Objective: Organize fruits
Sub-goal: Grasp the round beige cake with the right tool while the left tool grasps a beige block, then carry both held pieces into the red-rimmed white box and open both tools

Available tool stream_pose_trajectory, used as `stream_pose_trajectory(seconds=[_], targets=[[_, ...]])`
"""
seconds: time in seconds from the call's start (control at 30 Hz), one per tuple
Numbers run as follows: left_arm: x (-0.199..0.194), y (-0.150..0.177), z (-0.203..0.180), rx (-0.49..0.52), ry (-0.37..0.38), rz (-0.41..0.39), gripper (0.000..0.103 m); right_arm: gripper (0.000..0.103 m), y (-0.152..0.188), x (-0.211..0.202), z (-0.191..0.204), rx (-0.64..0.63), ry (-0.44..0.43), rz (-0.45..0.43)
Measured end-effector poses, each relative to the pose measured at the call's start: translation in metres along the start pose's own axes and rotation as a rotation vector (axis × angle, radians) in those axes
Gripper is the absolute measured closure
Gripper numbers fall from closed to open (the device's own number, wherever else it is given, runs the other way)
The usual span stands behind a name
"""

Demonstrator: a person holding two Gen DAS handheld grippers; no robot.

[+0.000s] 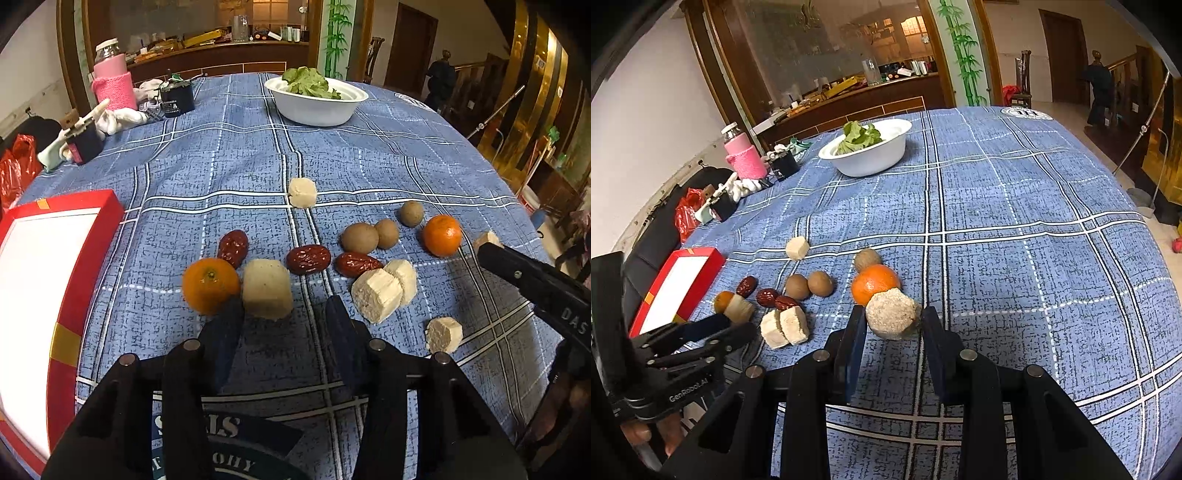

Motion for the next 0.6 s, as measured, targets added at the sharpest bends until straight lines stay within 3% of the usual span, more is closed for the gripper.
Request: stream_pose_trajectory(seconds=[0.07,0.13,0.37,0.6], targets=[[0.001,0.001,-0.001,0.010,-0.030,-0.008,0.070,0.071,0.000,-0.002,0.000,0.001,-0.007,-0.006],[0.002,0.000,0.003,0.000,-0.028,-0.012,0.075,0.071,-0.001,-0.003,0.001,0.001,-0.012,-0.009],[0.010,-0.006,0.012,-0.049,0.003,-0.001,0.079,0.071,-0.001,-0.004,0.002,-0.003,-0.024,-0.014],[-0.023,-0.003,0.015,-0.075,0.049,-0.082,0.079,0.071,-0.002,-0.005,0.002,-0.005,-0.019,-0.022]])
Point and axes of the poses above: each gripper's, at about its wrist camera, not at the fingertips, and x roughly the way its jaws point, z to its left, y to its underside, the point moved 8 cm from there along x, roughly the way its jaws point, and after that the axes turned 5 degrees about z, right-handed, at the moved point
